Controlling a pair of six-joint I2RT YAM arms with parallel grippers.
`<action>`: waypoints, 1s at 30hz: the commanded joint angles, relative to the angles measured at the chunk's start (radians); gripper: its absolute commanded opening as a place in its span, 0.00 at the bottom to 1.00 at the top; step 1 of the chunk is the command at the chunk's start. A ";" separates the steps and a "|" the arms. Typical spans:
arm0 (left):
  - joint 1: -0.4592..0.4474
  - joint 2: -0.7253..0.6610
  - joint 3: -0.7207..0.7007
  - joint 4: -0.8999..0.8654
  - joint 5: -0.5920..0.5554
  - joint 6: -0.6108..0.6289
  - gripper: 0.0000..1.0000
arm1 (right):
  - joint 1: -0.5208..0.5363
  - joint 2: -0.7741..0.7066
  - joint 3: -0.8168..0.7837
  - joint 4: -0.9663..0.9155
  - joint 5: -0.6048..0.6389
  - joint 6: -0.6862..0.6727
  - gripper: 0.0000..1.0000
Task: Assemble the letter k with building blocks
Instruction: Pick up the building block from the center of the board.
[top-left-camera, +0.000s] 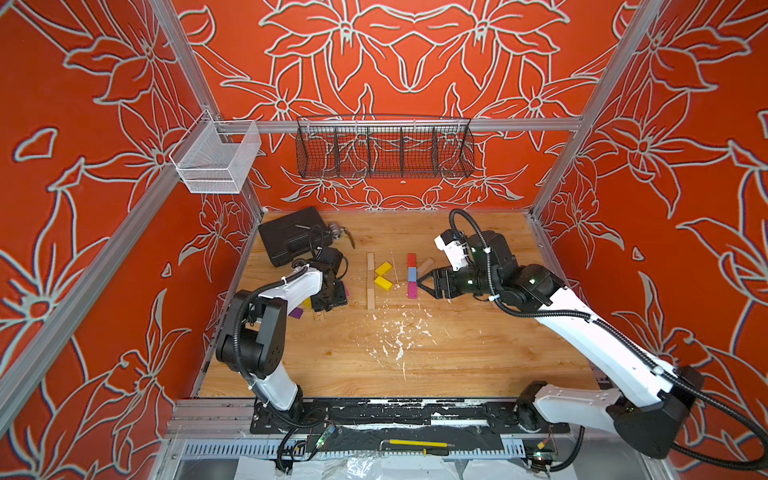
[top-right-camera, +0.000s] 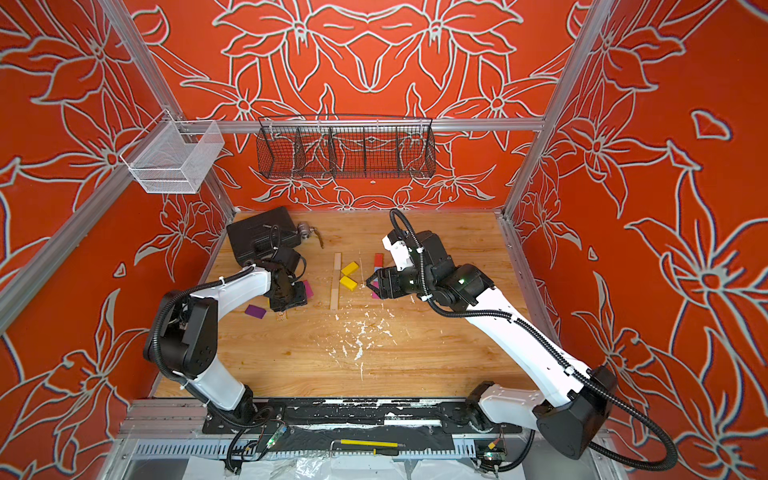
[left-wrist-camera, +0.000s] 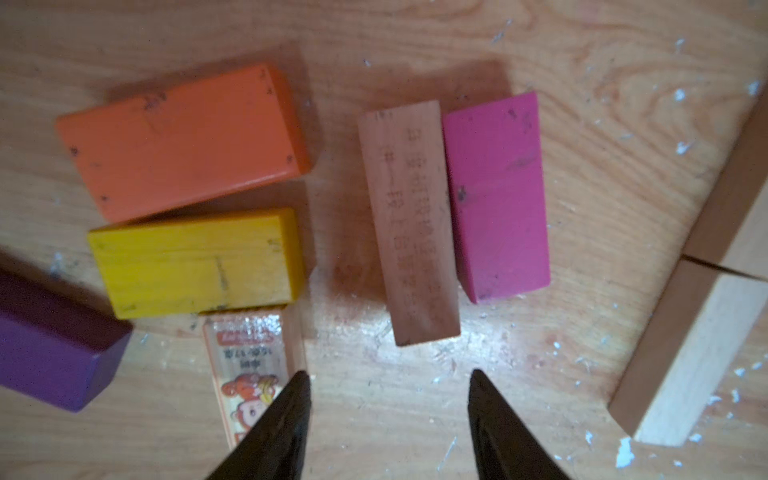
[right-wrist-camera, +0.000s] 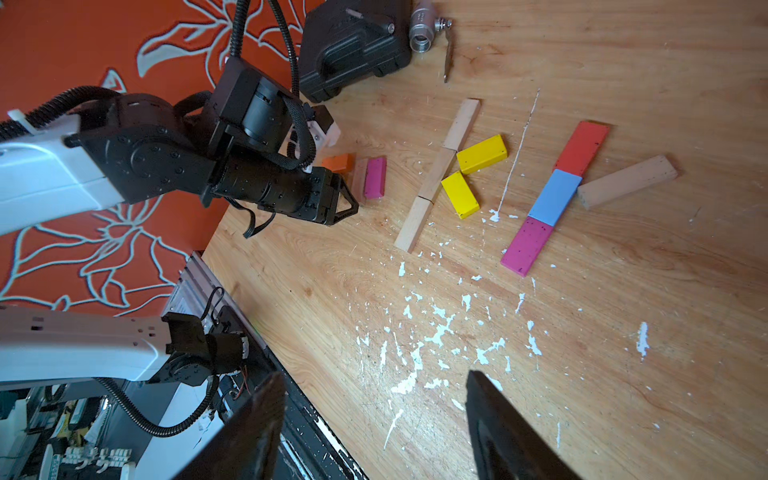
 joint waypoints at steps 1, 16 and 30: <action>0.006 0.026 0.033 0.006 -0.019 -0.005 0.58 | 0.004 -0.024 -0.013 -0.012 0.042 0.009 0.71; 0.007 0.126 0.082 -0.002 -0.050 -0.015 0.43 | 0.003 -0.035 0.001 -0.016 0.100 0.023 0.72; 0.007 0.087 0.088 -0.036 -0.059 -0.036 0.16 | -0.003 -0.068 -0.039 -0.060 0.247 0.086 0.76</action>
